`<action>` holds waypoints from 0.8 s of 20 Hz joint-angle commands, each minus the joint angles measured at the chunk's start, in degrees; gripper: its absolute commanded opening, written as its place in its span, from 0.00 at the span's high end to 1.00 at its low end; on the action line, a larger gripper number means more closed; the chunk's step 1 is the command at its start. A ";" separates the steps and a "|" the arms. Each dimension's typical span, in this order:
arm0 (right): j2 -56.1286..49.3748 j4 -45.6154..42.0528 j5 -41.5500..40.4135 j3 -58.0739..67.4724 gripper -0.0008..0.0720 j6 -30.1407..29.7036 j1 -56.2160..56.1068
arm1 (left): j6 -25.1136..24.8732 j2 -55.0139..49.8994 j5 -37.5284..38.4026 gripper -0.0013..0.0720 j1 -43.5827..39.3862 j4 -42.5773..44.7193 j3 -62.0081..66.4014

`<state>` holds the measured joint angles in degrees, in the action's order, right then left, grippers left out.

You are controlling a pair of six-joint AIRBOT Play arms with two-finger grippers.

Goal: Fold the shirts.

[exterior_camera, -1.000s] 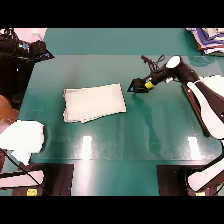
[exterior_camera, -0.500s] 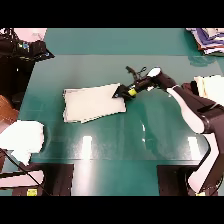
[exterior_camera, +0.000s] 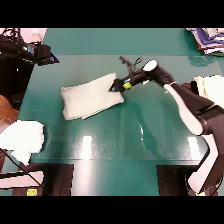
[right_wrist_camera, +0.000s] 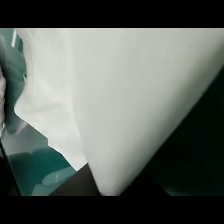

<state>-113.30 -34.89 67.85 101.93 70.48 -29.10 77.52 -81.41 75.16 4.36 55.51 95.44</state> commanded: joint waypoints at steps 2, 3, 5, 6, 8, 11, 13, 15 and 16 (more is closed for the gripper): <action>7.82 -5.22 0.33 0.66 0.96 2.32 11.26 | -0.04 0.00 1.53 0.94 -7.17 0.09 -0.02; 10.27 -6.54 1.22 0.68 0.96 2.80 15.39 | -0.04 0.00 0.85 0.94 -9.14 0.09 -0.02; 14.71 -9.25 2.29 0.68 0.96 3.10 23.76 | -0.02 0.00 -1.07 0.94 -12.87 0.04 -0.02; 16.68 -10.38 2.36 0.66 0.96 3.23 28.20 | 0.02 0.00 -2.21 0.94 -14.47 -0.02 -0.02; 19.39 -10.71 2.05 0.68 0.96 3.23 36.26 | 0.02 0.00 -4.44 0.94 -17.57 -0.15 -0.02; 20.87 -10.71 2.14 0.68 0.96 3.23 47.50 | 0.02 0.00 -7.43 0.94 -21.49 -0.15 -0.02; 20.70 -10.78 1.55 0.63 0.96 3.19 52.89 | 0.02 0.00 -8.72 0.94 -23.65 -0.15 -0.02; 20.28 -10.49 -0.09 0.68 0.96 3.19 56.61 | 0.04 -0.02 -9.57 0.94 -25.22 -0.13 -0.02; 20.13 -9.60 -0.63 0.68 0.96 3.19 58.14 | 0.02 -0.02 -10.10 0.94 -25.79 -0.13 -0.02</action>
<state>-93.30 -45.21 68.93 102.54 73.60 22.87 77.52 -81.41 67.22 -19.03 55.35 95.44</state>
